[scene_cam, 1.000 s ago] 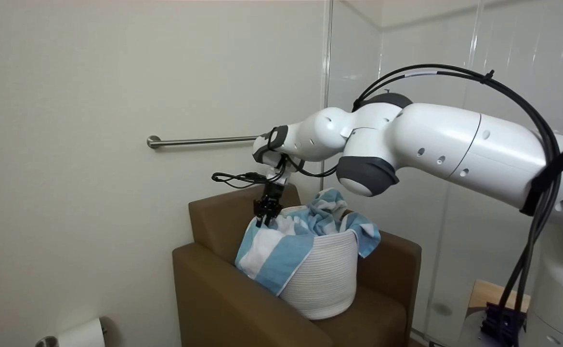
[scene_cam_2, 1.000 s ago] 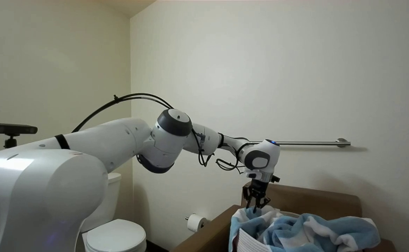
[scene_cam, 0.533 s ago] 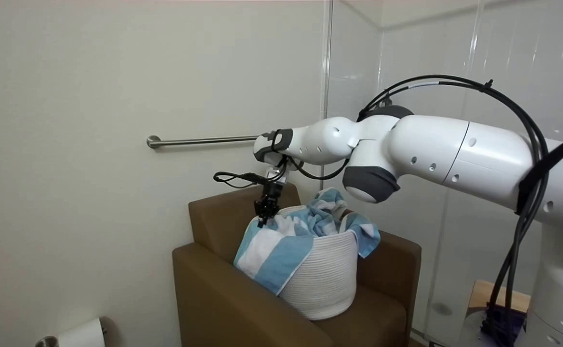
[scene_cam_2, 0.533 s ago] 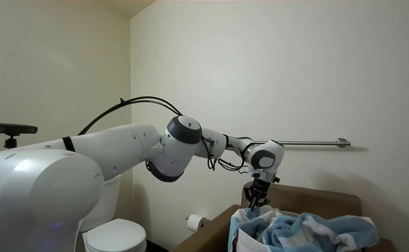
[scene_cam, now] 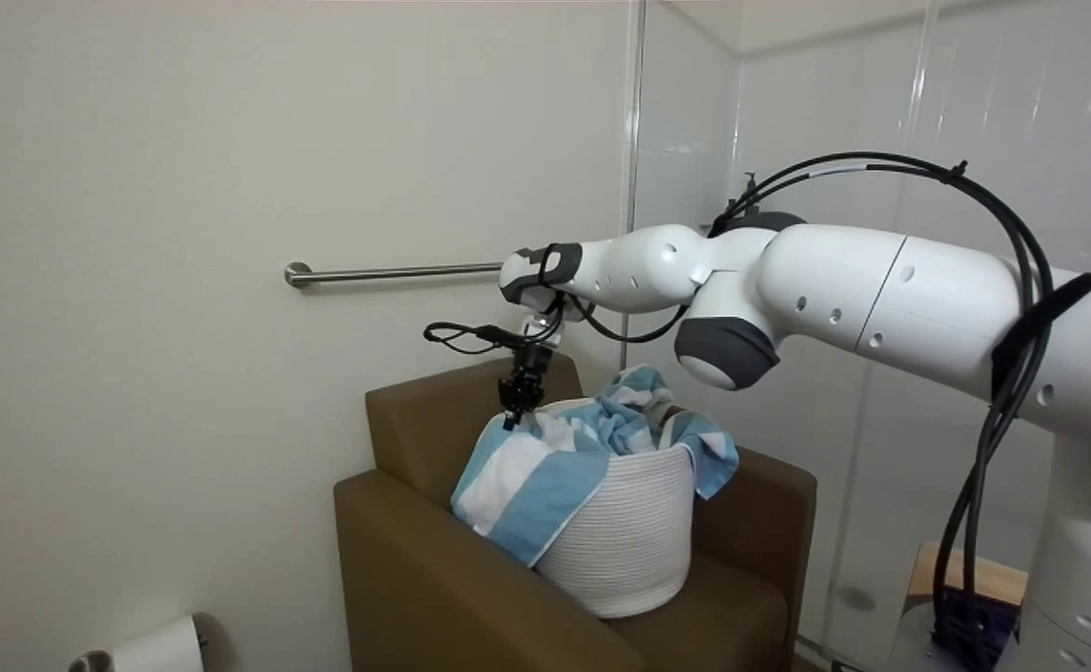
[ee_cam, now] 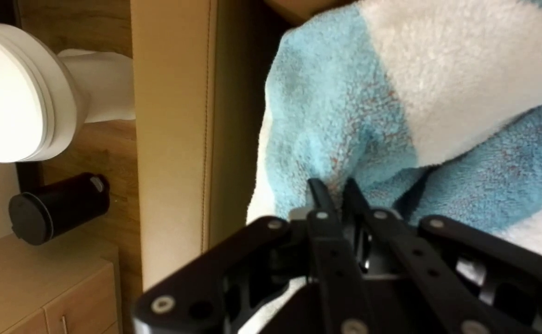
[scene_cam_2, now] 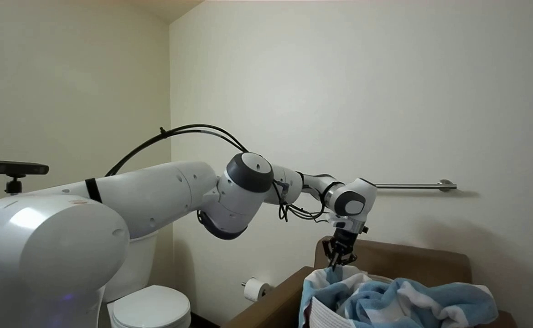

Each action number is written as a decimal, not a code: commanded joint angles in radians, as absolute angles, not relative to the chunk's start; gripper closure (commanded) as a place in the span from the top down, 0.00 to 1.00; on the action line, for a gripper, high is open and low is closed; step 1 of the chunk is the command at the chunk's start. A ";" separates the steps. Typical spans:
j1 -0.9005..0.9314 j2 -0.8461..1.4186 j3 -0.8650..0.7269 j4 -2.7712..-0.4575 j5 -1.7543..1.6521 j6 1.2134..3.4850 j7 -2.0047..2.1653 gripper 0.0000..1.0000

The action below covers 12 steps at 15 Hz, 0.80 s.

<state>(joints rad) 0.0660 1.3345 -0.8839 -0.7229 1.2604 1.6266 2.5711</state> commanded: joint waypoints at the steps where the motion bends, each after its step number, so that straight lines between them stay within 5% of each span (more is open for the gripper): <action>1: 0.073 1.224 -0.892 -0.852 1.298 1.663 2.442 0.10; 12: 0.072 0.960 -0.982 -1.237 1.389 1.722 2.365 0.10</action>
<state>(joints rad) 0.0542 1.0693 -0.9647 -1.0757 1.3446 1.7000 2.3874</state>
